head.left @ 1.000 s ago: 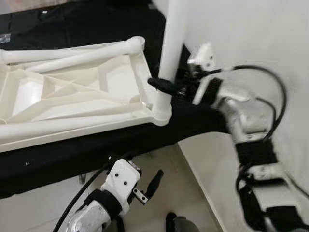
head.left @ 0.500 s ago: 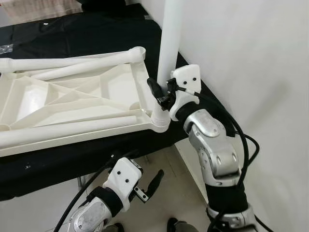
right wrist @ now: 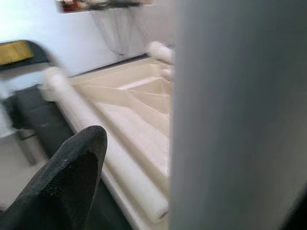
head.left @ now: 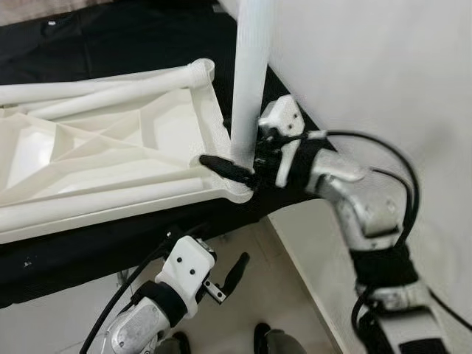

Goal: Building children table

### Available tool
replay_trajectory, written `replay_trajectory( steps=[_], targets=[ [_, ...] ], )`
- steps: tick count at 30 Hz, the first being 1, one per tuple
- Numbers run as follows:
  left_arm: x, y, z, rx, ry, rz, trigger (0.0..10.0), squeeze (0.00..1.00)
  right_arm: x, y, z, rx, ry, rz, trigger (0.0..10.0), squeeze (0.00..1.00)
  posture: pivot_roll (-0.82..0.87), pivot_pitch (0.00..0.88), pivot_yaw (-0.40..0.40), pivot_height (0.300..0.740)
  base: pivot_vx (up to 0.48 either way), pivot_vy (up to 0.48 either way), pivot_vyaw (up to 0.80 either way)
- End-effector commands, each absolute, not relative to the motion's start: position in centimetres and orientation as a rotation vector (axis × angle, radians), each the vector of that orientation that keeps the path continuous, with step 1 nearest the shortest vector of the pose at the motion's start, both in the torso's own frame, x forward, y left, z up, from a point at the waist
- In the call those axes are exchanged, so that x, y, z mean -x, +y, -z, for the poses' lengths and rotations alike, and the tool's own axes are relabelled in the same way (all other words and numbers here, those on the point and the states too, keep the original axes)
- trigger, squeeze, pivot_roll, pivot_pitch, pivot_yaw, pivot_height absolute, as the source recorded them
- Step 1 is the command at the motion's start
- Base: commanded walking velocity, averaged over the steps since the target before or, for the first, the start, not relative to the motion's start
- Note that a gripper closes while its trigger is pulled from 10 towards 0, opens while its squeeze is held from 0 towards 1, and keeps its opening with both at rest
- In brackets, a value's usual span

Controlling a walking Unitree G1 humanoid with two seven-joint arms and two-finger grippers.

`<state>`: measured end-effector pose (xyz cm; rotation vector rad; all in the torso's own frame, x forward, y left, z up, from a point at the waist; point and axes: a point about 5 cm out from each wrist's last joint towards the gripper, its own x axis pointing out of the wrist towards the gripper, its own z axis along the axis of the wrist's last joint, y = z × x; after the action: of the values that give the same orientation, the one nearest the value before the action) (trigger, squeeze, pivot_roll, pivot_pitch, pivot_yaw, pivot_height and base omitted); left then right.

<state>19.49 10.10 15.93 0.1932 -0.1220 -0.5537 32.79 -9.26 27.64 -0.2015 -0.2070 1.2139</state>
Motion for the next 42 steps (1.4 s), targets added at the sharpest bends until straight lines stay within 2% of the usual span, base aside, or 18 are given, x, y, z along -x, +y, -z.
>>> replay_trajectory(
  steps=[1,8,9,10,17,24,26,27,28,29,30,31,32,34,37,39,41,42],
  targets=[
    [-19.1,9.9,-15.8,-0.184,-0.109,0.554,10.0,0.0,-32.8,-9.1,-27.3,0.208,-0.205,-1.285,10.0,0.0,0.04,0.313,-0.051,0.74,0.0,0.0,0.0],
    [-18.6,9.8,-15.8,-0.183,-0.102,0.553,10.0,0.0,-34.6,-9.4,-28.8,0.222,-0.201,-1.397,10.0,0.0,0.06,0.312,-0.061,0.74,0.0,0.0,0.0],
    [-18.6,9.8,-15.8,-0.182,-0.101,0.553,10.0,0.0,-34.7,-9.6,-28.9,0.21,-0.201,-1.416,4.5,0.0,0.06,0.315,-0.063,0.74,0.0,0.0,0.0],
    [-18.5,9.8,-15.8,-0.182,-0.101,0.553,10.0,0.0,-34.8,-9.7,-28.9,0.202,-0.2,-1.427,0.0,0.0,0.06,0.315,-0.063,0.74,0.0,0.0,0.0],
    [-18.5,9.7,-15.7,-0.177,-0.099,0.552,10.0,0.0,-35.1,-10.9,-28.6,0.196,-0.177,-1.513,0.0,0.0,0.05,0.316,-0.076,0.74,0.0,0.0,0.0],
    [-18.7,9.6,-15.7,-0.175,-0.102,0.549,10.0,0.0,-35.3,-11.5,-28.1,0.205,-0.174,-1.494,0.0,0.0,0.04,0.308,-0.084,0.74,0.0,0.0,0.0],
    [-18.7,9.6,-15.6,-0.174,-0.103,0.546,10.0,0.0,-35.4,-11.6,-27.5,0.216,-0.207,-1.344,0.0,0.0,0.04,0.302,-0.088,0.74,0.0,0.0,0.0],
    [-18.7,9.6,-15.6,-0.174,-0.103,0.546,10.0,0.0,-35.4,-11.6,-27.5,0.216,-0.207,-1.344,0.0,0.0,0.04,0.302,-0.088,0.74,0.0,0.0,0.0],
    [-18.7,9.6,-15.6,-0.175,-0.104,0.545,10.0,0.0,-35.8,-11.2,-26.4,0.167,-0.21,-1.017,0.0,0.0,0.03,0.3,-0.088,0.74,0.0,0.0,0.0],
    [-18.7,9.6,-15.6,-0.175,-0.104,0.545,10.0,0.0,-35.8,-11.2,-26.4,0.167,-0.21,-1.017,0.0,0.0,0.03,0.3,-0.088,0.74,0.0,0.0,0.0],
    [-18.8,9.6,-15.6,-0.175,-0.104,0.544,10.0,0.0,-35.9,-11.2,-25.9,0.143,-0.202,-0.879,0.0,0.0,0.03,0.3,-0.086,0.74,0.0,0.0,0.0],
    [-18.8,9.6,-15.6,-0.175,-0.104,0.544,10.0,0.0,-35.9,-11.2,-25.9,0.143,-0.202,-0.879,0.0,0.0,0.03,0.3,-0.086,0.74,0.0,0.0,0.0],
    [-18.8,9.7,-15.6,-0.176,-0.104,0.545,10.0,0.0,-36.1,-11.5,-24.7,0.209,-0.15,-0.598,0.0,0.0,0.03,0.301,-0.081,0.74,0.0,0.0,0.0],
    [-19.0,9.8,-15.6,-0.178,-0.102,0.548,10.0,0.0,-33.1,-9.9,-22.1,0.195,-0.069,-0.389,0.0,0.0,0.01,0.304,-0.058,0.74,0.0,0.0,0.0],
    [-19.1,9.8,-15.6,-0.178,-0.101,0.552,10.0,0.0,-32.0,-9.1,-21.7,0.192,-0.067,-0.359,0.0,0.0,0.01,0.304,-0.058,0.74,0.0,0.0,0.0],
    [-19.3,9.8,-15.4,-0.178,-0.099,0.559,10.0,0.0,-31.5,-7.3,-21.6,0.174,-0.089,-0.425,0.0,0.0,0.0,0.281,-0.048,0.74,0.0,0.0,0.0],
    [-19.5,9.8,-15.3,-0.178,-0.098,0.561,10.0,0.0,-31.7,-6.5,-21.8,0.164,-0.105,-0.465,0.0,0.0,0.0,0.275,-0.05,0.74,0.0,0.0,0.0],
    [-19.6,9.7,-15.2,-0.179,-0.098,0.561,10.0,0.0,-32.0,-6.0,-22.2,0.147,-0.126,-0.48,5.8,0.0,0.0,0.268,-0.052,0.74,0.0,0.0,0.0]
  ],
)
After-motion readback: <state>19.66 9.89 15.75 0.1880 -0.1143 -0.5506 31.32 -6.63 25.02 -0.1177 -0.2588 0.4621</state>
